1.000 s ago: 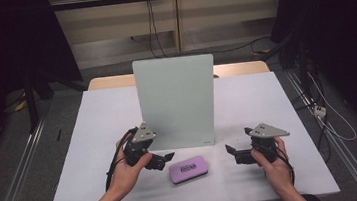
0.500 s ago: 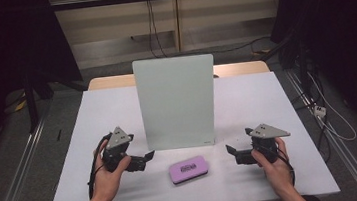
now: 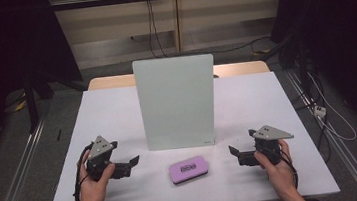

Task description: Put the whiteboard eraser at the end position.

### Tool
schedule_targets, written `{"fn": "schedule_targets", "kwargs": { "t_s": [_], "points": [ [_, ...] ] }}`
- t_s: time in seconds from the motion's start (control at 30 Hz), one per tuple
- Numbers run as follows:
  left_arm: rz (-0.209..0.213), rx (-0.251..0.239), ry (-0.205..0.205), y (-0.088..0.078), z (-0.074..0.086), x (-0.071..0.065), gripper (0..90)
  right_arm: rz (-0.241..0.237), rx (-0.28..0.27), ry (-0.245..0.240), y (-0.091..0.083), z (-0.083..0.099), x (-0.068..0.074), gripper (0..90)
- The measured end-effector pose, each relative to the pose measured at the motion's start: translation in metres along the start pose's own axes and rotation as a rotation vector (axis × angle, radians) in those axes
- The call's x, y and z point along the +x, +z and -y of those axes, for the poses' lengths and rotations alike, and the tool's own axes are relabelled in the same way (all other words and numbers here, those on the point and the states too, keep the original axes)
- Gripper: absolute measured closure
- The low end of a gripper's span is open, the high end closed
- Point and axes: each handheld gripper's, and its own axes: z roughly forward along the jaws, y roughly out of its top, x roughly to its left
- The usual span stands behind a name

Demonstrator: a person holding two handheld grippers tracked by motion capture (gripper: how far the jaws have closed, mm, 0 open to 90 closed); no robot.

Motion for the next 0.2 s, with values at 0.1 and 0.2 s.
{"fn": "schedule_targets", "kwargs": {
  "t_s": [0.1,0.2],
  "points": [
    [-0.005,-0.011,-0.024,-0.0013,0.0074,0.0003,5.9,0.001,0.000,0.000,-0.0005,0.0005,-0.0004,5.5],
    [-0.015,-0.034,-0.036,-0.0029,0.0080,0.0021,5.9,0.003,0.002,0.002,-0.0005,0.0010,-0.0013,5.5]
  ]
}}
